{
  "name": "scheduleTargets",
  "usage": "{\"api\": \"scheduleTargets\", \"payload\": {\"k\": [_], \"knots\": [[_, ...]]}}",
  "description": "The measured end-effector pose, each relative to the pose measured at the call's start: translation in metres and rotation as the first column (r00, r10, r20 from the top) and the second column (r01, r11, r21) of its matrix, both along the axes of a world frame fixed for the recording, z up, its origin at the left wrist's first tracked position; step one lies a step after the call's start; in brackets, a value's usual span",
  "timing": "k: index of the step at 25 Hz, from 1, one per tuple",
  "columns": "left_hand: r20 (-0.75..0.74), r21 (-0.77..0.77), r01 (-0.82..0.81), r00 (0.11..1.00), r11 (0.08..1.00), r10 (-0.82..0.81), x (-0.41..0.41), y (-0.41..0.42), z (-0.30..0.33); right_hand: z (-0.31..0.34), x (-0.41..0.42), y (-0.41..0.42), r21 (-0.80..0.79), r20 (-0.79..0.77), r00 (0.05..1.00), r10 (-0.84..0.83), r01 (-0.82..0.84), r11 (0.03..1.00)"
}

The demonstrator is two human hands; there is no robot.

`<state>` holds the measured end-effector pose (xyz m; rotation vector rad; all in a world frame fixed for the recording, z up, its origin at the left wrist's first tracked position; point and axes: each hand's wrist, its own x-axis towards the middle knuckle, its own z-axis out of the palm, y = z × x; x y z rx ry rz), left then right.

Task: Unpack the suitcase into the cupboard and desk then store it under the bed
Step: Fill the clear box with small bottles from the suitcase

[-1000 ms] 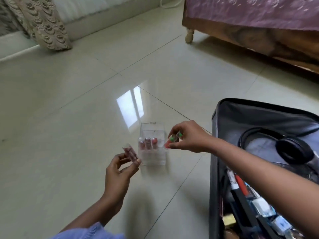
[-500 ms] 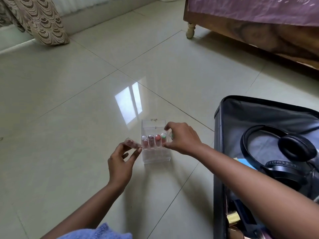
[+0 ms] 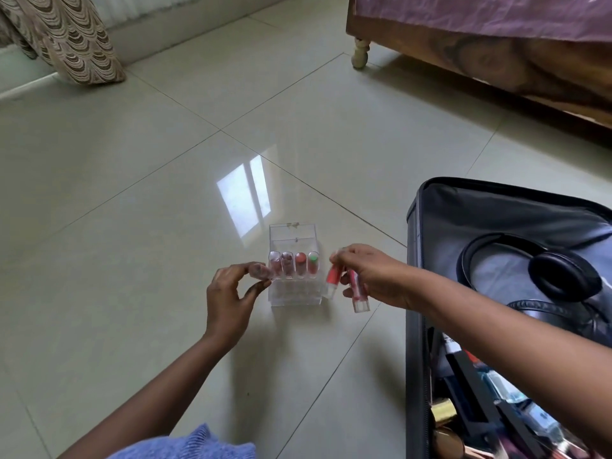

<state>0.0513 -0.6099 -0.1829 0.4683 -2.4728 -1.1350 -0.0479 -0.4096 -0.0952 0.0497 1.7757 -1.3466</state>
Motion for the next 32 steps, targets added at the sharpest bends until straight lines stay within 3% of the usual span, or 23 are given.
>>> {"api": "scheduleTargets", "payload": {"k": [2, 5, 7, 11, 14, 17, 20, 22, 24, 26, 28, 30, 32], "knots": [[-0.011, -0.028, 0.019, 1.0, 0.999, -0.019, -0.001, -0.002, 0.0, -0.007, 0.001, -0.002, -0.037, -0.104, 0.994, -0.043, 0.039, 0.999], [0.004, 0.073, 0.034, 0.999, 0.997, -0.034, -0.003, -0.001, -0.002, -0.013, 0.004, -0.005, -0.106, -0.19, 0.979, -0.07, 0.05, 0.993], [0.021, 0.085, 0.048, 0.999, 0.995, -0.05, -0.003, -0.001, -0.006, -0.016, 0.009, -0.011, -0.056, -0.359, 0.933, -0.039, 0.021, 0.998], [0.032, -0.014, 0.029, 0.999, 0.999, -0.028, -0.008, 0.0, -0.007, -0.025, 0.017, -0.027, 0.168, -0.755, 0.644, 0.125, 0.005, 0.986], [0.085, -0.159, 0.081, 0.994, 0.984, -0.068, -0.014, 0.003, -0.007, -0.027, 0.019, -0.036, 0.391, -0.81, 0.473, 0.347, -0.005, 0.92], [0.11, -0.177, 0.056, 0.993, 0.983, -0.037, -0.021, 0.001, -0.008, -0.029, 0.023, -0.045, 0.532, -0.772, 0.399, 0.495, -0.021, 0.847], [0.133, -0.094, -0.033, 0.99, 0.995, 0.045, -0.021, -0.003, -0.007, -0.032, 0.024, -0.054, 0.559, -0.755, 0.409, 0.513, -0.008, 0.829], [0.14, -0.025, -0.044, 0.989, 0.999, 0.047, -0.015, -0.003, -0.006, -0.034, 0.025, -0.056, 0.479, -0.776, 0.463, 0.427, -0.007, 0.878], [0.143, 0.043, -0.032, 0.989, 0.999, 0.026, -0.011, 0.0, -0.004, -0.031, 0.02, -0.057, 0.263, -0.763, 0.621, 0.177, 0.048, 0.964], [0.175, 0.13, -0.055, 0.984, 0.99, 0.032, -0.009, 0.002, -0.003, -0.026, 0.011, -0.055, 0.106, -0.572, 0.818, -0.066, 0.154, 0.982], [0.231, 0.205, -0.091, 0.972, 0.974, 0.042, -0.008, 0.003, -0.002, -0.024, 0.002, -0.046, 0.065, -0.337, 0.927, -0.165, 0.197, 0.978], [0.268, 0.235, -0.1, 0.963, 0.967, 0.034, -0.007, 0.005, -0.003, -0.024, -0.003, -0.032, 0.033, -0.289, 0.945, -0.15, 0.167, 0.985], [0.276, 0.249, -0.104, 0.961, 0.963, 0.032, -0.007, 0.006, -0.004, -0.024, -0.007, -0.017, 0.023, -0.346, 0.928, -0.136, 0.154, 0.988]]}}
